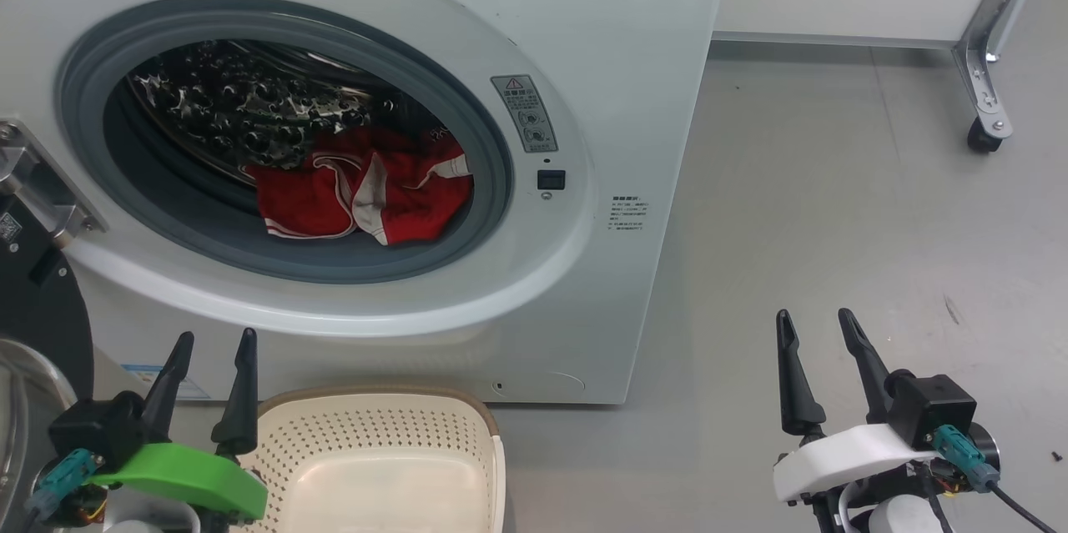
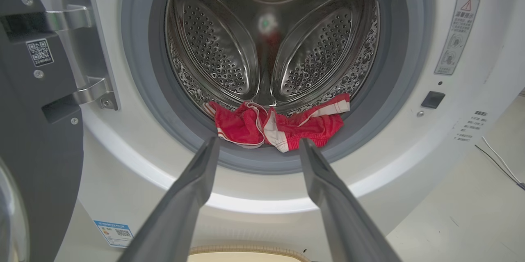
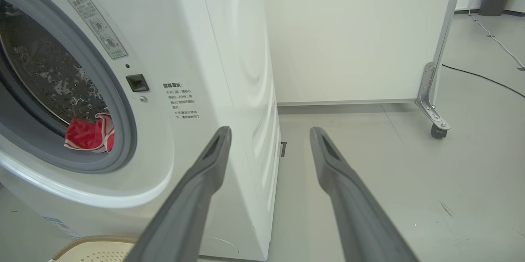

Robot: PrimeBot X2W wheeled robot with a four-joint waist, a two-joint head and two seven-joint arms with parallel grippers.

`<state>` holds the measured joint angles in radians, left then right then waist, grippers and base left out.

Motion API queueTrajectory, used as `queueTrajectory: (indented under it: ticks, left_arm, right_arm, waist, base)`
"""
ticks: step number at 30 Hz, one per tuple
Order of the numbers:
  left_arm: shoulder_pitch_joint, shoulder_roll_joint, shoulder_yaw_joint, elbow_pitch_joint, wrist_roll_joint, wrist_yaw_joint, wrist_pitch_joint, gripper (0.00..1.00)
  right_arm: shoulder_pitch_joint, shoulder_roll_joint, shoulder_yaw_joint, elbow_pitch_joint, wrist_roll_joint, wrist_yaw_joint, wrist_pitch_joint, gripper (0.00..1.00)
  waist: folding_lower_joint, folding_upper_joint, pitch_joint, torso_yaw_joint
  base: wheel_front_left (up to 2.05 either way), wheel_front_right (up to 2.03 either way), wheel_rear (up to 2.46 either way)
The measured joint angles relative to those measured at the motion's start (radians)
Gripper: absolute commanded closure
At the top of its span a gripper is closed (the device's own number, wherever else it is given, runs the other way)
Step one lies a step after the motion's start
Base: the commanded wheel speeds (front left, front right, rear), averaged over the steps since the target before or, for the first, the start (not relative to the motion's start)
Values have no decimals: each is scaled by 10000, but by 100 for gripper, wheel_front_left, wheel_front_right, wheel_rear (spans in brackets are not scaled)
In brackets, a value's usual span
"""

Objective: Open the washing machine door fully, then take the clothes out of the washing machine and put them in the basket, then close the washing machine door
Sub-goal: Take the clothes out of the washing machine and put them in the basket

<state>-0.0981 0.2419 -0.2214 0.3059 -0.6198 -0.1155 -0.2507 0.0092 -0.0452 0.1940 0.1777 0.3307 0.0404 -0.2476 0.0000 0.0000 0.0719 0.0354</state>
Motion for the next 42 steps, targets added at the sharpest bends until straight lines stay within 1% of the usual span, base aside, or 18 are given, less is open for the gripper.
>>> queueTrajectory:
  ticks: [13,20,27,34,42]
  left_arm:
    - [0,4,21,-17,2,0,0,0]
    - [2,104,228,-169,0,2,0,0]
    - [2,420,575,-307,-59,8,2,0]
    - [-70,1012,974,-550,-136,48,240,0]
    - [-994,1662,1279,-629,-242,48,759,0]
  right_arm:
    - [-1,0,40,-36,0,-2,0,0]
    - [-4,2,251,-169,-75,-6,0,0]
    - [-9,0,543,-428,-75,-180,0,0]
    - [-27,-2,901,-742,-90,-395,0,0]
    - [-376,-4,1384,-1141,-90,-673,-2,0]
  waist:
    - [0,0,91,-18]
    - [0,0,329,-174]
    - [0,0,767,-499]
    - [0,0,1443,-965]
    - [0,0,2339,-1657]
  base:
    - [0,0,0]
    - [0,0,0]
    - [0,0,0]
    - [0,0,0]
    - [0,0,0]
